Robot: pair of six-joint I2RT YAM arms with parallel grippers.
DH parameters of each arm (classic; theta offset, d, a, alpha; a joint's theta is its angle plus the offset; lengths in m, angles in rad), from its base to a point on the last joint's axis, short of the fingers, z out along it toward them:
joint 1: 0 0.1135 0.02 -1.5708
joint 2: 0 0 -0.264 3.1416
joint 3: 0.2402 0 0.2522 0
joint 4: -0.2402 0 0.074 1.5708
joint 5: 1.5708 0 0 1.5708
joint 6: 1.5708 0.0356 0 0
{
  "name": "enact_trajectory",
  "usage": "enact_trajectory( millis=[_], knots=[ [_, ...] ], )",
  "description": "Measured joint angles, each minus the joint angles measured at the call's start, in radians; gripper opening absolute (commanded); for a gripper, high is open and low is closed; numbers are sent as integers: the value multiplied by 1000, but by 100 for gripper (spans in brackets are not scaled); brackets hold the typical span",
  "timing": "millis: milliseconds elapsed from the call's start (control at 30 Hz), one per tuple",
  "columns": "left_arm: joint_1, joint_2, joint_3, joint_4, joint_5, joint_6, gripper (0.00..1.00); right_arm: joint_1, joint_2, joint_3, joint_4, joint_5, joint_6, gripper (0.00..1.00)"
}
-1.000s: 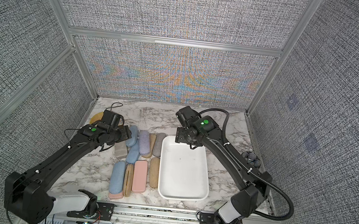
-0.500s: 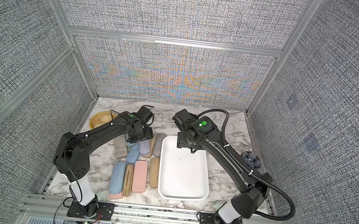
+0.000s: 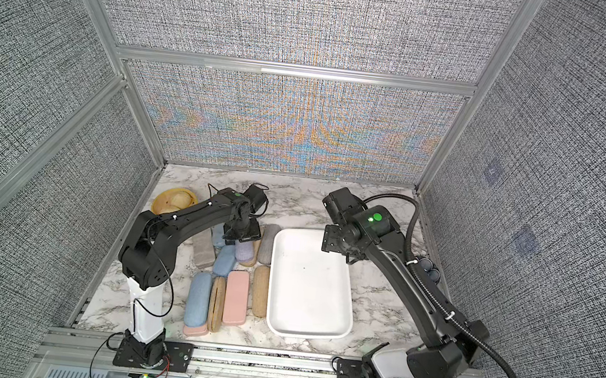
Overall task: Put the glasses cases into the storage boxes
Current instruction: Pick up the glasses case, then place the glasses case in the storage box.
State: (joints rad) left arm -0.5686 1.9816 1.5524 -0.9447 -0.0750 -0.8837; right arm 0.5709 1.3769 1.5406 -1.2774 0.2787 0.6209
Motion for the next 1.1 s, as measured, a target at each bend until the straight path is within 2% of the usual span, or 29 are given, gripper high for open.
enact_trajectory(
  millis=[267,467,600,700,833,967,1100],
  knots=[
    [0,13,16,-36,-13,-7,49,-44,-50,-22,11,-8,-8,79],
    [-6,23,72,-95,-17,-2,47,-75,-70,-14,11,-19,-19,79],
    [-28,-29,170,-151,-8,21,47,-101,-84,-9,10,-25,-23,79],
    [-70,-60,279,-179,3,40,47,-121,-98,-8,10,-26,-23,79],
    [-168,-43,402,-209,49,57,48,-132,-121,-8,10,-29,-23,79],
    [-268,52,505,-220,93,65,48,-143,-155,-22,9,-32,-22,79],
    [-311,146,529,-220,131,61,48,-153,-187,-44,2,-32,-22,79]
  ],
)
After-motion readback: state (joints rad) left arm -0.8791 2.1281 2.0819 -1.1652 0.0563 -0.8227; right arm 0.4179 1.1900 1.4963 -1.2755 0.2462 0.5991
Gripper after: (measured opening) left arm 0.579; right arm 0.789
